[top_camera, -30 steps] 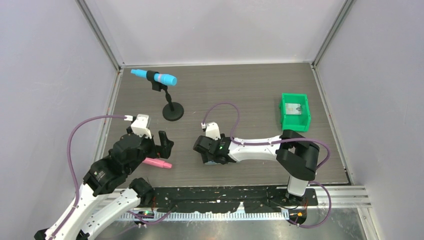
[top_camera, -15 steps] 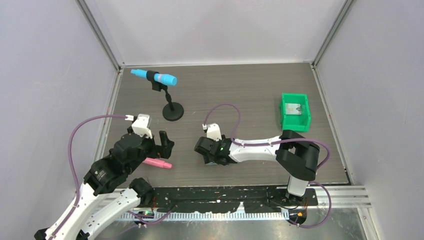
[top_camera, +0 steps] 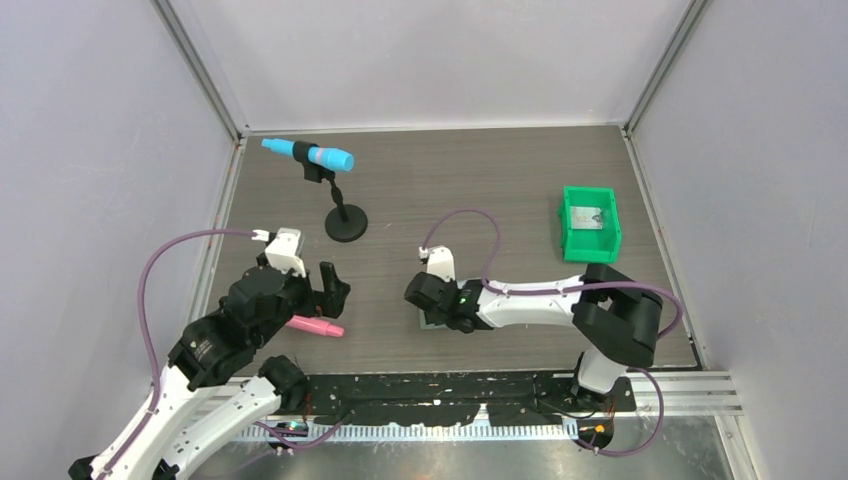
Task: Take the credit cards out of the card holder
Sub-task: Remove the credit card from the card holder.
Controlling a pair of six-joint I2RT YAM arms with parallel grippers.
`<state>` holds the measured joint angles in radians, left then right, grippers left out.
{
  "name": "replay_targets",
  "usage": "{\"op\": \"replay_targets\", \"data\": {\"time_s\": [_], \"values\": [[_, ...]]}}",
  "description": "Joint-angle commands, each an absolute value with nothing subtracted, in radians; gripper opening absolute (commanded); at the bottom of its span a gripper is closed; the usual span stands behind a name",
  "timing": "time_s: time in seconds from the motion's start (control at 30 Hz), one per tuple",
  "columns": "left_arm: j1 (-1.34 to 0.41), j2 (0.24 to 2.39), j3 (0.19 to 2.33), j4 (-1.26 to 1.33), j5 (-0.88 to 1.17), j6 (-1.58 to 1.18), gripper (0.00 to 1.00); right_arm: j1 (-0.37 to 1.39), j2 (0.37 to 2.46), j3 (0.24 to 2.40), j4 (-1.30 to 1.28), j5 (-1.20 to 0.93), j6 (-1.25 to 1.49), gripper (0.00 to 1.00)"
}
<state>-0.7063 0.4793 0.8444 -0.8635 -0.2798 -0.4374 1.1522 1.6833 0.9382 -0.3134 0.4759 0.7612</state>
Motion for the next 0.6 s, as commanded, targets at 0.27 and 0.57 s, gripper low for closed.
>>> {"op": "replay_targets", "data": {"time_s": [0.27, 0.57], "values": [[-0.703, 0.572, 0.7, -0.656, -0.015, -0.583, 0.96, 1.058, 1.462, 0.73, 0.067, 0.234, 0.734, 0.27], [-0.703, 0.73, 0.58, -0.437, 0.105, -0.677, 0.83, 0.949, 1.392, 0.527, 0.345, 0.056, 0.797, 0.23]]}}
